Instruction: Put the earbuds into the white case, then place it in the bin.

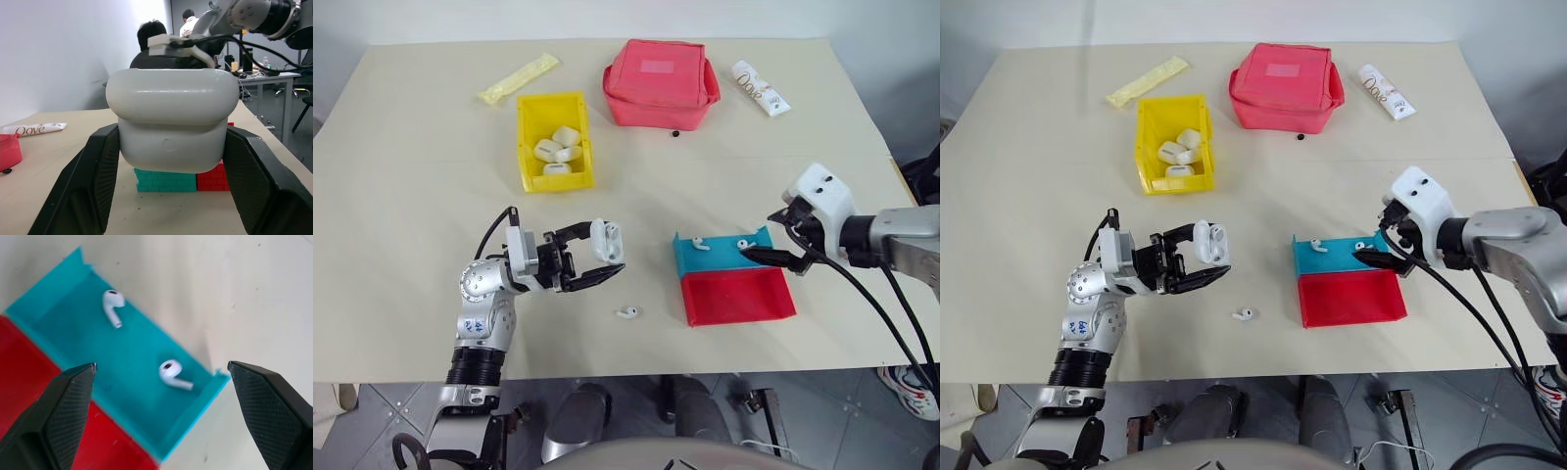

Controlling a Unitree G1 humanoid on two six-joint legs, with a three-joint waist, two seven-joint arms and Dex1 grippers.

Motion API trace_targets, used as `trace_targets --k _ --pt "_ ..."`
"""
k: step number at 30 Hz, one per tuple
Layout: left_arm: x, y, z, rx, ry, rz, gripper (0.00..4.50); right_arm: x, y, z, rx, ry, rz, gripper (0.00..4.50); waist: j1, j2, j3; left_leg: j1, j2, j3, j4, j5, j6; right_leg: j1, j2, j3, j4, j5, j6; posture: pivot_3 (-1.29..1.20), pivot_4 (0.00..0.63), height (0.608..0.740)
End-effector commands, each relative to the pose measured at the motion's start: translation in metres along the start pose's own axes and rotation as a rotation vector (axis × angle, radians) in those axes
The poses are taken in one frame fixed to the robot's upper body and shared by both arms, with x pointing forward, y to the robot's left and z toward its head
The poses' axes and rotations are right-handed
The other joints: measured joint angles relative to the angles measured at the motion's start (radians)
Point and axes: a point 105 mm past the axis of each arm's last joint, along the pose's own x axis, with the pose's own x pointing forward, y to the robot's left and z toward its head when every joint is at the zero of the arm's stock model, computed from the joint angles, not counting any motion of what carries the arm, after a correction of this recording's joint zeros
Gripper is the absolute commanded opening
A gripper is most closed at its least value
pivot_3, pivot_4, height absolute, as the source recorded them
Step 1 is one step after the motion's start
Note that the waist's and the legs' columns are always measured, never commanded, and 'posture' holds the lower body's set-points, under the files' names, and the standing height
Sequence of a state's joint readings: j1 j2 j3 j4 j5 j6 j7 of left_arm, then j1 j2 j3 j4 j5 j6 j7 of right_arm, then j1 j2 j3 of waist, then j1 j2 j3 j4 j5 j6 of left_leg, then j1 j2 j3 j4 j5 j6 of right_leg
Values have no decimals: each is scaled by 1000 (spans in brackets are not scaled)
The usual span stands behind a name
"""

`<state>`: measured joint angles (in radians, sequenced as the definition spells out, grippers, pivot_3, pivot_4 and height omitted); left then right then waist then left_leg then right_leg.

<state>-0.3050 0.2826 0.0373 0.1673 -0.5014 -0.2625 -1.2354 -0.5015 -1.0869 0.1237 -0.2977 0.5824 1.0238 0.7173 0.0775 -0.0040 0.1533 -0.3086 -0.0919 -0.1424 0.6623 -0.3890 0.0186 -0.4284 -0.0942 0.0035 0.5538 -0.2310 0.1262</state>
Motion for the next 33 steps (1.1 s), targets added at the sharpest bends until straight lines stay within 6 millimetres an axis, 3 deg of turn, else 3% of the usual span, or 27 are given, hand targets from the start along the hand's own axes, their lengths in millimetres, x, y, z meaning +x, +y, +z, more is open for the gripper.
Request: trace_targets --k 1,8,11,14,17,33 --pt "4 -1 8 48 -17 -1 2782 5 -9 5 -42 12 -12 4491 -1 0 0 0 0 0 0 0 0 0 0 0 0 0 0 0 150 740" --pt "5 -6 8 53 -20 12 2782 18 -11 7 -98 58 42 4491 -6 0 0 0 0 0 0 0 0 -1 0 0 0 0 0 0 150 740" --pt "4 -8 9 56 -20 20 2782 22 -11 8 -121 71 61 3921 -7 0 0 0 0 0 0 0 0 -1 0 0 0 0 0 0 150 740" --pt "4 -10 9 55 -20 25 2782 25 -8 8 -134 82 85 3921 -8 0 0 0 0 0 0 0 0 -1 0 0 0 0 0 0 150 740" --pt "4 -10 9 54 -20 30 2782 28 -7 6 -149 99 103 3426 -7 0 0 0 0 0 0 0 0 0 0 0 0 0 0 0 150 740" --pt "4 -13 10 54 -18 44 2782 41 -12 -6 -216 216 129 3426 -9 0 0 0 0 0 0 0 0 -1 0 0 0 0 0 0 150 740"
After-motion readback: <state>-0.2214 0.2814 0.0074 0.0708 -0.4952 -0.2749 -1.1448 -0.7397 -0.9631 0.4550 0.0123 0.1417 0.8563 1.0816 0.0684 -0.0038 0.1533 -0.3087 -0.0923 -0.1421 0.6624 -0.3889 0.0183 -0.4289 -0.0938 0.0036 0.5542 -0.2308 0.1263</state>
